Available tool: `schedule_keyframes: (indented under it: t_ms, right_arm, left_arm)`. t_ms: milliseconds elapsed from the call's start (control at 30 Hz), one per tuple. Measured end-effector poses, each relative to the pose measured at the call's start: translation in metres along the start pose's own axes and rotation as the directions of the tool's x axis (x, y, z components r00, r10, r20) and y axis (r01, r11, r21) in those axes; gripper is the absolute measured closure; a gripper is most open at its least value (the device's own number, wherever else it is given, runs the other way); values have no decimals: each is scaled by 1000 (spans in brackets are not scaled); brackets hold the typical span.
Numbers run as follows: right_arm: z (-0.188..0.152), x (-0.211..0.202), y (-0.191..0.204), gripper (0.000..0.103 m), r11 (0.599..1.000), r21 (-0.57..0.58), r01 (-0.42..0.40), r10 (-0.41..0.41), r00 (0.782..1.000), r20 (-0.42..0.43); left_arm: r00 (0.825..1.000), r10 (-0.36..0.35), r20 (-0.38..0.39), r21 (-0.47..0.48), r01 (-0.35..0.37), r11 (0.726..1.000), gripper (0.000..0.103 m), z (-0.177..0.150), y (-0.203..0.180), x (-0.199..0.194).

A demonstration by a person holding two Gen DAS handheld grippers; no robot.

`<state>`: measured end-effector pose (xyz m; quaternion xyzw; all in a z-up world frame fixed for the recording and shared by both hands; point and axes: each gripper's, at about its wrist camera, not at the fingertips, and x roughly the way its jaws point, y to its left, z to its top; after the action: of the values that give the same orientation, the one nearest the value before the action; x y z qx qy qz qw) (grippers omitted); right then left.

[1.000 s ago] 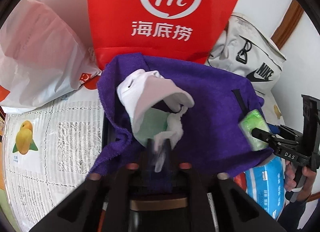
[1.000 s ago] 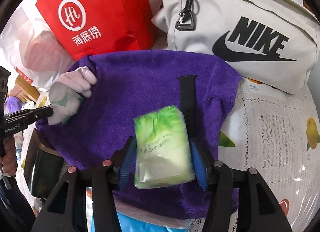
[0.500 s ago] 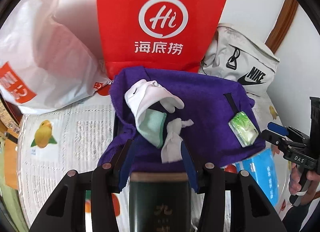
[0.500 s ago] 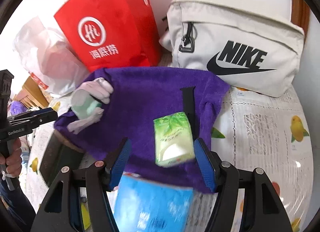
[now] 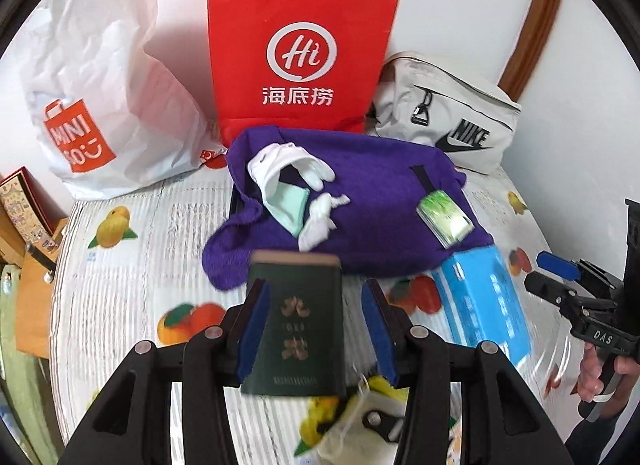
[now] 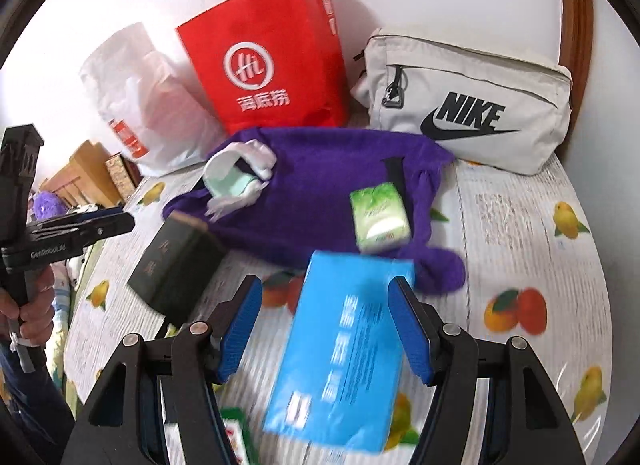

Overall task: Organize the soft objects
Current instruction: 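Move both grippers back toward the items left on the table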

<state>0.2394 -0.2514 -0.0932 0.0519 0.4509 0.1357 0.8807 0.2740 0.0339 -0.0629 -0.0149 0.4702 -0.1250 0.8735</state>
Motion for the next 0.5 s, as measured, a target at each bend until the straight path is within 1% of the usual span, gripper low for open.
schedule_keyframes:
  t_ms: [200,333,433,500]
  right_arm:
    - [-35,-20,13,38,1000,-14,-23,22,1000,-13]
    - [-56,-28,28,38,997,-60,-56,54,998,-39]
    - [-76,-29,41,38,991,-102,-87,82,995,-57]
    - [-90,-23,49,38,987,-109,-115,105,990,-90]
  left_arm:
    - [1000,3,-5,-20,-4,1000,58,-31,-5,-14]
    - [1000,4,-10,-52,-4,999,58,-48,-6,-19]
    - [1000,11,-11,-58,-11,998,58,-60,-8,-24]
    - [1000,1,-17,-66,-3,998,58,-69,-9,-26]
